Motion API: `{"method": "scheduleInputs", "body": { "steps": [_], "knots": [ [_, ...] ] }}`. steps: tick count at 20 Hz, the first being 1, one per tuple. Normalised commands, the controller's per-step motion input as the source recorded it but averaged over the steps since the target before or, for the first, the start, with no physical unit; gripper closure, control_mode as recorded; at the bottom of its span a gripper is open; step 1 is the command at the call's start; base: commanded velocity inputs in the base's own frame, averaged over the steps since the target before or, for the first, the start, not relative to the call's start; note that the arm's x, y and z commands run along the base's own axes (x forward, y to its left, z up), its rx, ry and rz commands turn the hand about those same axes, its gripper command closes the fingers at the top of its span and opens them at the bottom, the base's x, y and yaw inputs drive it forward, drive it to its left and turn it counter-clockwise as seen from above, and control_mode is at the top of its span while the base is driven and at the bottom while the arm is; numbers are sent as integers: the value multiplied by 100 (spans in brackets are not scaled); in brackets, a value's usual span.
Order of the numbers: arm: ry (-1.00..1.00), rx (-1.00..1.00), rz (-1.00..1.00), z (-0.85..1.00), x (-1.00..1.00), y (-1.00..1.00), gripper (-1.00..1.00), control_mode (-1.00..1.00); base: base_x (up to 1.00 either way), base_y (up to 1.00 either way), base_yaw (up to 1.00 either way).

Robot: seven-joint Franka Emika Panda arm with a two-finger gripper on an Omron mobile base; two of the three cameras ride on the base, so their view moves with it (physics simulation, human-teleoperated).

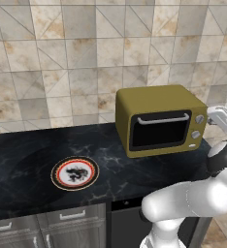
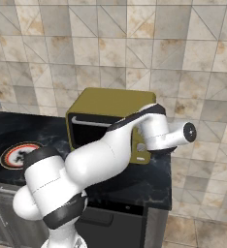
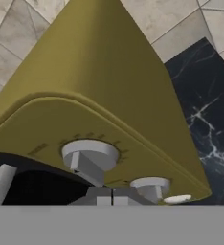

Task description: Pull the toaster oven rack outwards. Pick up the baguette from the plate and place it on the toaster oven rack. Close the toaster oven door fully and set the temperature to the lowest setting.

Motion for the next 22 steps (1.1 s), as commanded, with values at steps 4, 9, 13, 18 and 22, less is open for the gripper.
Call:
{"method": "scheduleInputs", "body": {
  "steps": [4, 9, 13, 18, 22],
  "knots": [
    [-4, 0, 0, 0, 0, 0, 100, -100, 0, 0, 0],
    [-1, 3, 0, 0, 10, 0, 100, -100, 0, 0, 0],
    [0, 3, 0, 0, 13, 0, 100, -100, 0, 0, 0],
    [0, 3, 0, 0, 14, -1, 100, -100, 0, 0, 0],
    [0, 3, 0, 0, 14, 0, 100, -100, 0, 0, 0]
  ]
}}
